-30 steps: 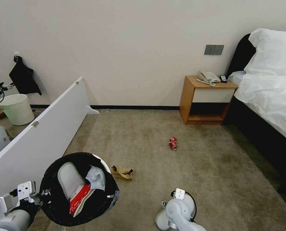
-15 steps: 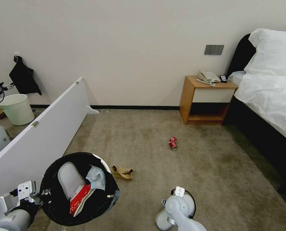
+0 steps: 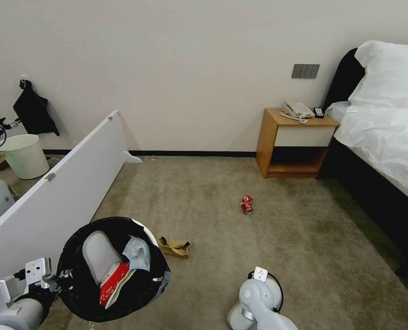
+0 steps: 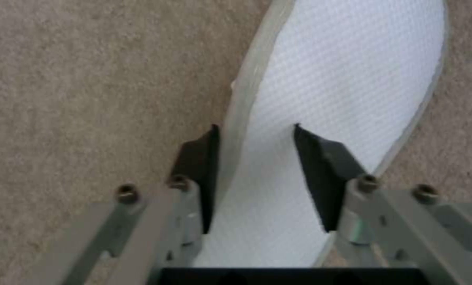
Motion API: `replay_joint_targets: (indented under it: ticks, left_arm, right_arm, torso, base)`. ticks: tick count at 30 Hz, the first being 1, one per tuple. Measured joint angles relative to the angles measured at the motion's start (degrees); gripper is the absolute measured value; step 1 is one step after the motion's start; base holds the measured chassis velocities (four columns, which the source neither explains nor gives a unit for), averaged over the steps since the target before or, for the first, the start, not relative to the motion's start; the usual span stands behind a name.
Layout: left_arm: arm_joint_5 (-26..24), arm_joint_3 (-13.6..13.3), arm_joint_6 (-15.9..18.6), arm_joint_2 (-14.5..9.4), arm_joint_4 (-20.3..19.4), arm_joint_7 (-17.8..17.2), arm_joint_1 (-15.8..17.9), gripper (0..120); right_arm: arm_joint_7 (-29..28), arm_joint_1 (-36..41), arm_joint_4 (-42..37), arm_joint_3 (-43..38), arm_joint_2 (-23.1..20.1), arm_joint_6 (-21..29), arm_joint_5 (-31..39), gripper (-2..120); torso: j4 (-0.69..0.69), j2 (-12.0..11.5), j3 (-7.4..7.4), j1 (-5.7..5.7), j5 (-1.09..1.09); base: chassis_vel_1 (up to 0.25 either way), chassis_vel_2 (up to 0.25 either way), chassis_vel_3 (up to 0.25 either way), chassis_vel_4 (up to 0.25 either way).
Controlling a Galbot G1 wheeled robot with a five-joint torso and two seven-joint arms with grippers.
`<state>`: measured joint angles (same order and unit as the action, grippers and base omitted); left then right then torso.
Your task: Pick up the trash bin, then pick up the garbage from the floor and place it into the trash bin.
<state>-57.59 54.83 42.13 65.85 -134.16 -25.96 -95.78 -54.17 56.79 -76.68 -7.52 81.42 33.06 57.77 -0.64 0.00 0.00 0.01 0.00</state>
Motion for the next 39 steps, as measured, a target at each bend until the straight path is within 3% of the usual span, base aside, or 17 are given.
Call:
replay_joint_targets:
  ticks: [1,9,11,18,30,36,39]
  left_arm:
    - [0.0,0.0,0.0,0.0,0.0,0.0,0.0,0]
    - [0.0,0.1,0.0,0.0,0.1,0.2,-0.1,0]
    - [-0.1,0.1,0.0,0.0,0.1,0.2,0.0,0]
    - [-0.1,0.0,0.0,0.0,0.3,0.2,0.1,0]
    - [-0.1,-0.2,0.0,0.0,0.8,0.4,0.6,0]
    - [-0.1,-0.4,0.0,-0.1,1.1,0.4,0.8,0]
    - [0.0,-0.7,0.0,-0.1,1.3,0.4,1.0,0]
  right_arm:
    - [0.0,0.0,0.0,0.0,0.0,0.0,0.0,35]
    - [-0.1,0.3,-0.3,-0.2,-0.3,0.0,0.2,2]
    - [-0.2,0.3,-0.4,-0.2,-0.4,0.1,0.3,0]
    - [-0.7,0.9,-1.6,-0.1,-1.0,0.2,0.9,0]
    - [-0.3,4.4,-9.5,-0.5,-5.9,0.4,1.0,0]
    - [3.5,7.8,-17.2,-1.7,-10.5,-1.5,-1.5,0]
    - [8.9,10.5,-21.7,-3.0,-13.9,-4.9,-4.8,0]
  torso:
    - [0.00,0.0,0.00,0.00,0.00]
    - [0.00,0.0,0.00,0.00,0.00]
    - [0.00,0.0,0.00,0.00,0.00]
    - [0.00,0.0,0.00,0.00,0.00]
    - [0.00,0.0,0.00,0.00,0.00]
    - [0.00,0.0,0.00,0.00,0.00]
    - [-0.01,0.0,0.00,0.00,0.00]
  base:
    - [0.000,0.000,0.000,0.000]
    - [0.000,0.000,0.000,0.000]
    - [0.000,0.000,0.000,0.000]
    - [0.000,0.000,0.000,0.000]
    - [0.000,0.000,0.000,0.000]
    - [0.000,0.000,0.000,0.000]
    - [0.000,0.000,0.000,0.000]
